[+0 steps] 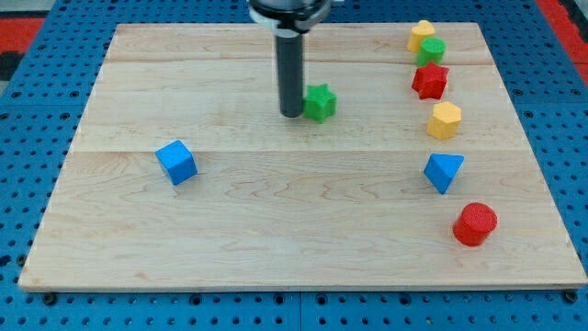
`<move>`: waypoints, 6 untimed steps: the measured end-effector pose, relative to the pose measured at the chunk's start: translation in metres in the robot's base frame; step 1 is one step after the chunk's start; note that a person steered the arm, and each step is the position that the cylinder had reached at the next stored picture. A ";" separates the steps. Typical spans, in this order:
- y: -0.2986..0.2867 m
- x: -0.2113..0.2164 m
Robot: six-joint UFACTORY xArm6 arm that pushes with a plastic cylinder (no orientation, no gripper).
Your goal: Move the green star in between to the red star and yellow hexagon
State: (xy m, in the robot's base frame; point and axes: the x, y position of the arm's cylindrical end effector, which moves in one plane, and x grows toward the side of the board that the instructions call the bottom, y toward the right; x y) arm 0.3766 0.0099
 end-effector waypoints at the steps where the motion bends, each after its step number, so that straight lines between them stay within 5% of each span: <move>1: 0.027 0.010; 2: -0.026 0.003; 6: 0.026 -0.011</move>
State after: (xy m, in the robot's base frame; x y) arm 0.3658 0.0363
